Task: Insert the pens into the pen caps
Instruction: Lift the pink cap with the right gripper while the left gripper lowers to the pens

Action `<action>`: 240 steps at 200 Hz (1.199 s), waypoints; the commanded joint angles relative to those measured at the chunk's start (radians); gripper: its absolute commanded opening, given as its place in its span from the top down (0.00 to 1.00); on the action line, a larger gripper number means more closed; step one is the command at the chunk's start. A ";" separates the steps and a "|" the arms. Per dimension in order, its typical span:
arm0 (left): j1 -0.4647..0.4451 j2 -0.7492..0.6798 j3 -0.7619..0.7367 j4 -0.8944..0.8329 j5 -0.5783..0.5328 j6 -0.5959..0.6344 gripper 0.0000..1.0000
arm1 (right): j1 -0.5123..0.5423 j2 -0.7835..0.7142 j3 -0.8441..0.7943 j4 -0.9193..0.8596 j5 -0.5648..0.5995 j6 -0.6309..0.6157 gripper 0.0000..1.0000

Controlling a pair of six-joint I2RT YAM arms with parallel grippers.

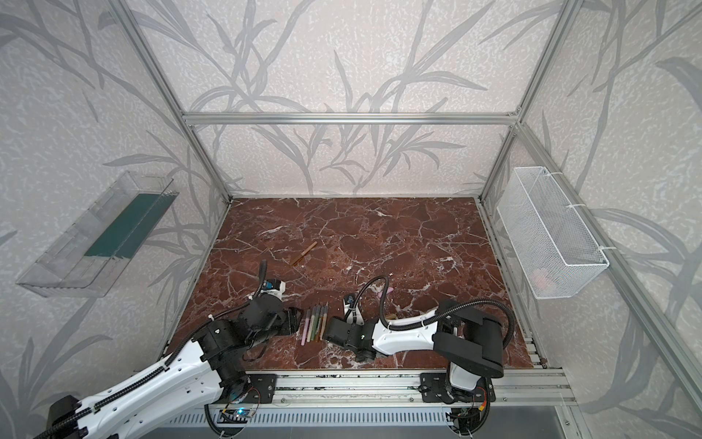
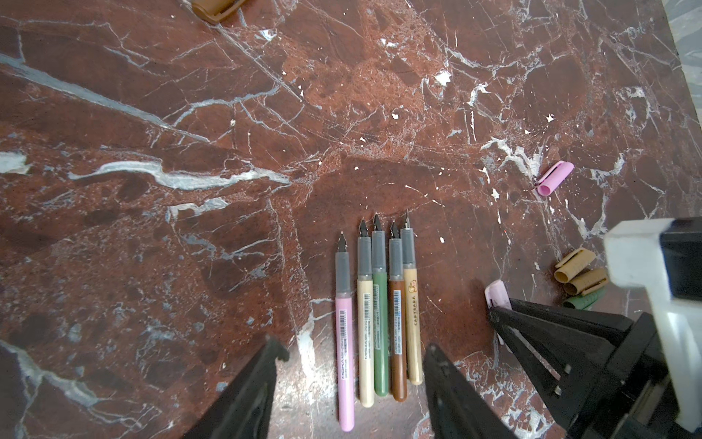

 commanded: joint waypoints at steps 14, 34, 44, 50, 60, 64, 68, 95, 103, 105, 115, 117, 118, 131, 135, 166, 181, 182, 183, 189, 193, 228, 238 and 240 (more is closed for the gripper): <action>0.004 0.033 -0.004 0.007 0.019 0.006 0.37 | 0.005 -0.059 -0.054 -0.078 0.031 0.010 0.93; 0.003 0.084 -0.010 -0.004 0.054 -0.008 0.38 | 0.004 -0.145 -0.089 -0.040 0.076 0.017 0.95; 0.002 0.104 -0.010 -0.014 0.070 -0.014 0.38 | 0.004 -0.190 -0.113 -0.009 0.106 0.019 0.95; 0.002 0.113 -0.010 -0.023 0.074 -0.018 0.38 | 0.004 -0.218 -0.125 0.007 0.125 0.023 0.96; 0.001 0.121 -0.015 -0.037 0.074 -0.024 0.39 | 0.004 -0.259 -0.144 0.040 0.152 0.009 0.97; 0.001 0.123 -0.019 -0.039 0.073 -0.027 0.39 | 0.005 -0.275 -0.150 0.048 0.162 0.006 0.97; 0.001 0.124 -0.025 -0.043 0.068 -0.033 0.40 | 0.005 -0.289 -0.155 0.058 0.173 0.004 0.98; -0.005 0.130 -0.084 -0.016 0.075 -0.083 0.43 | 0.005 -0.357 -0.181 0.124 0.227 -0.016 1.00; -0.008 0.137 -0.098 0.001 0.080 -0.093 0.43 | 0.004 -0.365 -0.189 0.150 0.239 -0.020 1.00; -0.008 0.138 -0.101 0.006 0.079 -0.095 0.43 | 0.004 -0.367 -0.191 0.157 0.240 -0.021 1.00; -0.010 0.154 -0.112 0.025 0.082 -0.103 0.43 | 0.003 -0.369 -0.197 0.181 0.240 -0.028 1.00; -0.011 0.158 -0.114 0.030 0.084 -0.105 0.43 | 0.002 -0.369 -0.197 0.185 0.241 -0.030 1.00; -0.011 0.159 -0.115 0.031 0.084 -0.106 0.43 | 0.002 -0.369 -0.198 0.187 0.241 -0.030 1.00; -0.014 0.189 -0.118 0.059 0.088 -0.107 0.43 | 0.003 -0.361 -0.195 0.196 0.237 -0.038 1.00; -0.014 0.197 -0.118 0.066 0.092 -0.107 0.43 | 0.003 -0.356 -0.192 0.197 0.235 -0.038 1.00; -0.019 0.277 -0.096 0.111 0.105 -0.095 0.43 | 0.002 -0.326 -0.190 0.216 0.211 -0.040 1.00; -0.022 0.304 -0.076 0.110 0.097 -0.090 0.44 | 0.002 -0.321 -0.194 0.228 0.206 -0.036 1.00; -0.022 0.306 -0.075 0.109 0.097 -0.089 0.44 | 0.001 -0.321 -0.194 0.229 0.206 -0.037 1.00; -0.022 0.307 -0.073 0.109 0.094 -0.089 0.44 | 0.001 -0.321 -0.194 0.229 0.206 -0.037 1.00; -0.022 0.315 -0.068 0.108 0.087 -0.088 0.44 | 0.002 -0.321 -0.195 0.234 0.204 -0.037 1.00; -0.023 0.320 -0.064 0.103 0.081 -0.088 0.44 | 0.002 -0.320 -0.195 0.236 0.203 -0.037 1.00; -0.037 0.347 -0.011 0.016 0.000 -0.081 0.47 | 0.001 -0.318 -0.197 0.250 0.200 -0.041 1.00; -0.041 0.351 -0.006 0.011 -0.008 -0.079 0.49 | 0.002 -0.315 -0.197 0.253 0.200 -0.041 1.00; -0.043 0.352 -0.006 0.009 -0.010 -0.079 0.50 | 0.002 -0.314 -0.197 0.254 0.199 -0.041 1.00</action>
